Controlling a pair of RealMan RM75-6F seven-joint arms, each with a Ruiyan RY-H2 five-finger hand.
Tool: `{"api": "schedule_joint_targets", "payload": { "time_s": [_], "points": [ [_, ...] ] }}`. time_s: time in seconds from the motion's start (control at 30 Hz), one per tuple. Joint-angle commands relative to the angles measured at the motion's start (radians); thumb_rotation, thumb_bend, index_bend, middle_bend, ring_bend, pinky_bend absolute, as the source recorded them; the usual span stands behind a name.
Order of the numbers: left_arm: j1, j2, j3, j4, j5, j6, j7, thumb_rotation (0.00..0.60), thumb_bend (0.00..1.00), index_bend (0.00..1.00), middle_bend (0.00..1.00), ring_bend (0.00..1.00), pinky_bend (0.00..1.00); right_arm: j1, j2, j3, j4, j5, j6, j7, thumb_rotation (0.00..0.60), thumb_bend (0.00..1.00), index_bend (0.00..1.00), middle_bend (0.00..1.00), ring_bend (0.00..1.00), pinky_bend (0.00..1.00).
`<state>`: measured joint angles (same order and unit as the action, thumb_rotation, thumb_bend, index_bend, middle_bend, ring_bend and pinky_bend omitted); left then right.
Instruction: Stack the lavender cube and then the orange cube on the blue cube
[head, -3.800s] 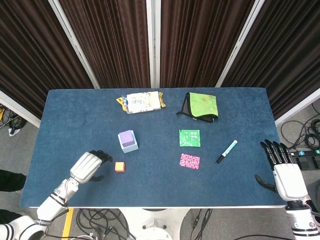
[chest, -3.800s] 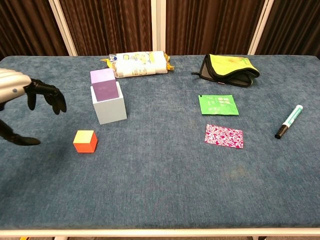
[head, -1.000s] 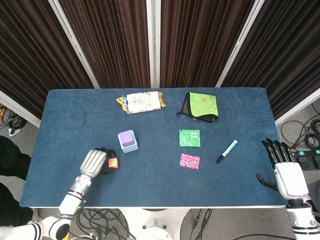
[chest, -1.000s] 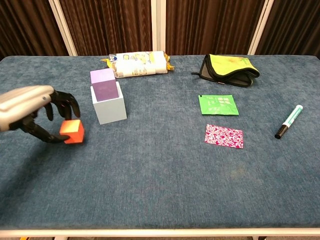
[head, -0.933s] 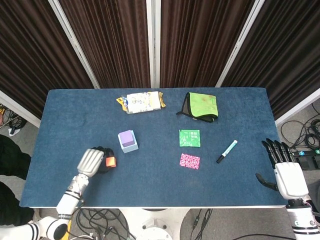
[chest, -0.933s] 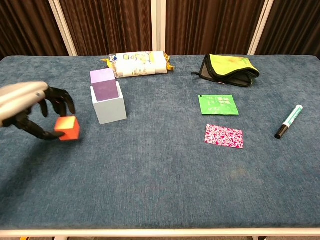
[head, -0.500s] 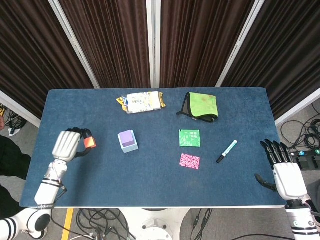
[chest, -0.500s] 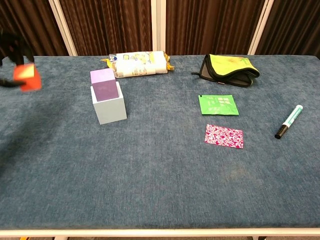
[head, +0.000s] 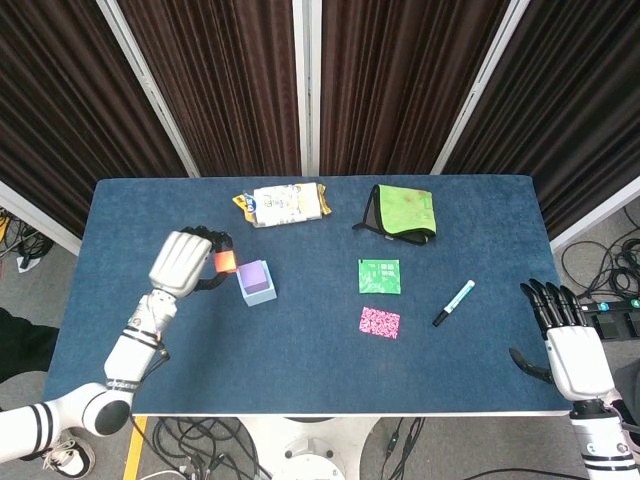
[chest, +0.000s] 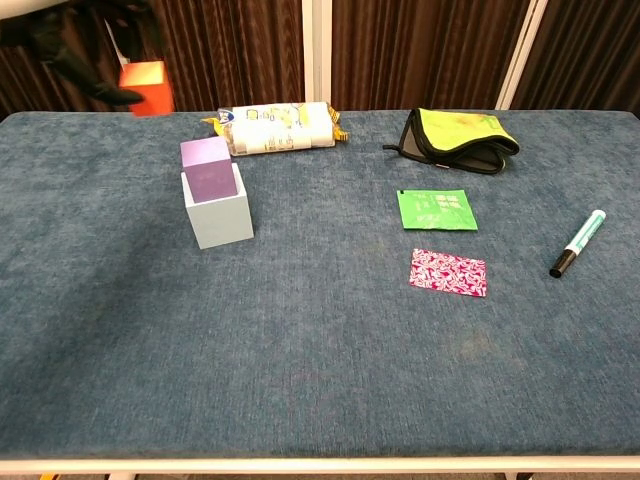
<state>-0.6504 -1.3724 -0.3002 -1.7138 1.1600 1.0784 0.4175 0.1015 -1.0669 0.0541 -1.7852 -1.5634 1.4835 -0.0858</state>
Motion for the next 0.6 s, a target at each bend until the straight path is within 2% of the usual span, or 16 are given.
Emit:
{"api": "schedule_joint_targets", "payload": {
  "time_s": [0.03,0.3,0.6],
  "points": [
    [-0.042,-0.033,-0.013,-0.013,-0.054,-0.027,0.034,0.6,0.3,0.47,0.63,0.42,0.46,0.001,0.001,0.002,-0.001,0.001,0.0,0.003,0.6,0.13,0.02,0.05,0.0,0.0],
    [-0.088,-0.111,-0.01,0.001,-0.163,-0.006,0.091,0.6,0.3,0.47,0.63,0.42,0.45,0.003,0.004,0.003,-0.001,0.006,-0.004,0.005,0.6,0.13,0.02,0.05,0.0,0.0],
    [-0.114,-0.168,-0.002,0.031,-0.223,0.049,0.147,0.6,0.3,0.47,0.64,0.43,0.44,0.002,0.008,0.006,-0.003,0.008,-0.003,0.011,0.6,0.13,0.02,0.05,0.0,0.0]
  ]
}}
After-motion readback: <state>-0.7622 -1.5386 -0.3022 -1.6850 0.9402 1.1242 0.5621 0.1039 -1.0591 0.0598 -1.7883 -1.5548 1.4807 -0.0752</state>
